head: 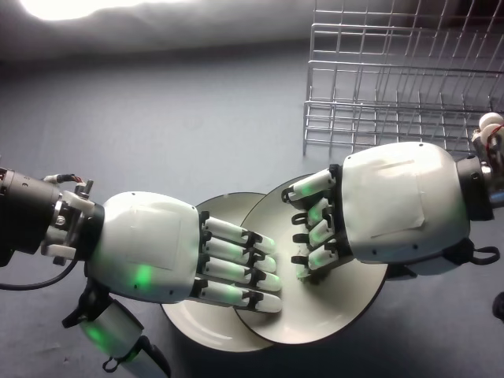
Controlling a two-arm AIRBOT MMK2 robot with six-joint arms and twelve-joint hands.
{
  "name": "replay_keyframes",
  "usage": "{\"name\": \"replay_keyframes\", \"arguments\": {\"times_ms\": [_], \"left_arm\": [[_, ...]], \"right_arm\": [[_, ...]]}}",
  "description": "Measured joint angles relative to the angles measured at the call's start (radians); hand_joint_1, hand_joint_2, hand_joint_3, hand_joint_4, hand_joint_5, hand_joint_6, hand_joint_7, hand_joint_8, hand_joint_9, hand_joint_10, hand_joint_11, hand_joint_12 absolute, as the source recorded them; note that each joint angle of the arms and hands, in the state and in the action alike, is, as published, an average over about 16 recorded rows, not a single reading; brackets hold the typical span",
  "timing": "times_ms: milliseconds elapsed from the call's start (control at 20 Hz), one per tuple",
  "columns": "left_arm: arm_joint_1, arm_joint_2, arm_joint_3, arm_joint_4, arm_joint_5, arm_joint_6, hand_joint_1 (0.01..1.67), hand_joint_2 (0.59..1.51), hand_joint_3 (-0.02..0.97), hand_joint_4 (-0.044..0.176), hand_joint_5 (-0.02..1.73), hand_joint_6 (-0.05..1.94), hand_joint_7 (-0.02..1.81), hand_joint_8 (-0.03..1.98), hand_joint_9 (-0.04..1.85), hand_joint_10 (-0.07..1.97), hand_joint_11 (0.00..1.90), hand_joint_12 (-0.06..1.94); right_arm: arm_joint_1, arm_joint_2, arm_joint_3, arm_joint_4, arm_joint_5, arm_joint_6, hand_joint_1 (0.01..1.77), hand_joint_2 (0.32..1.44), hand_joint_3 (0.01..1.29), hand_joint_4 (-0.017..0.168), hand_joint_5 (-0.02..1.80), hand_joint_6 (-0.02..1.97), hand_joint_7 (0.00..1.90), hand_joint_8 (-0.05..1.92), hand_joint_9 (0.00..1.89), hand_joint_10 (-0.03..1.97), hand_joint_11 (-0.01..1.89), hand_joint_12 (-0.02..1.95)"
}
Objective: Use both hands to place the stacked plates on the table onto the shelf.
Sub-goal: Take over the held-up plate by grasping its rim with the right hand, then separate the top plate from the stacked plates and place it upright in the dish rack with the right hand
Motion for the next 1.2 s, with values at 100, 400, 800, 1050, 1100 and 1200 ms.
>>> {"name": "replay_keyframes", "arguments": {"times_ms": [100, 400, 800, 1050, 1100, 1200], "left_arm": [[0.0, 0.002, 0.0, -0.003, -0.001, -0.001, 0.02, 1.145, 0.013, -0.01, -0.01, -0.04, -0.01, -0.02, 0.02, 0.01, 0.02, 0.0], [-0.016, 0.031, -0.009, -0.024, 0.001, -0.01, 0.02, 1.145, 0.013, -0.006, 0.0, -0.02, 0.0, 0.0, 0.02, 0.01, 0.02, 0.0], [-0.074, 0.123, -0.047, -0.062, 0.021, -0.028, 0.02, 1.145, 0.013, -0.001, 0.01, 0.0, 0.02, 0.02, 0.02, 0.01, 0.02, 0.01], [-0.109, 0.2, -0.072, -0.075, 0.057, -0.028, 0.02, 1.145, 0.013, 0.001, 0.02, 0.01, 0.02, 0.02, 0.02, 0.01, 0.02, 0.0], [-0.115, 0.215, -0.077, -0.076, 0.066, -0.024, 0.02, 1.144, 0.013, 0.001, 0.02, 0.01, 0.02, 0.02, 0.02, 0.01, 0.02, 0.0], [-0.122, 0.243, -0.085, -0.078, 0.086, -0.007, 0.02, 1.143, 0.013, 0.001, 0.02, 0.01, 0.02, 0.02, 0.02, 0.01, 0.02, 0.0]], "right_arm": [[0.0, 0.0, 0.0, 0.004, 0.003, -0.002, 1.15, 1.03, 0.01, -0.007, 0.67, 0.11, 0.76, 0.1, 0.75, 0.23, 0.32, 1.36], [0.0, 0.001, -0.002, 0.013, 0.012, -0.006, 1.2, 1.02, 0.01, -0.008, 0.76, 0.24, 0.86, 0.28, 0.89, 0.64, 0.55, 1.39], [0.017, 0.007, -0.006, 0.033, 0.014, -0.006, 1.23, 1.01, 0.01, -0.009, 0.78, 0.38, 0.86, 0.48, 0.92, 1.1, 0.68, 1.38], [0.05, 0.012, -0.017, 0.054, 0.003, -0.002, 1.25, 1.01, 0.01, -0.007, 0.8, 0.49, 0.89, 0.55, 0.93, 1.13, 0.68, 1.36], [0.059, 0.013, -0.02, 0.06, 0.0, -0.002, 1.26, 1.01, 0.01, -0.006, 0.8, 0.52, 0.9, 0.56, 0.94, 1.12, 0.68, 1.36], [0.076, 0.016, -0.028, 0.074, -0.007, 0.0, 1.27, 1.01, 0.01, -0.005, 0.82, 0.57, 0.92, 0.6, 0.94, 1.1, 0.69, 1.36]]}}
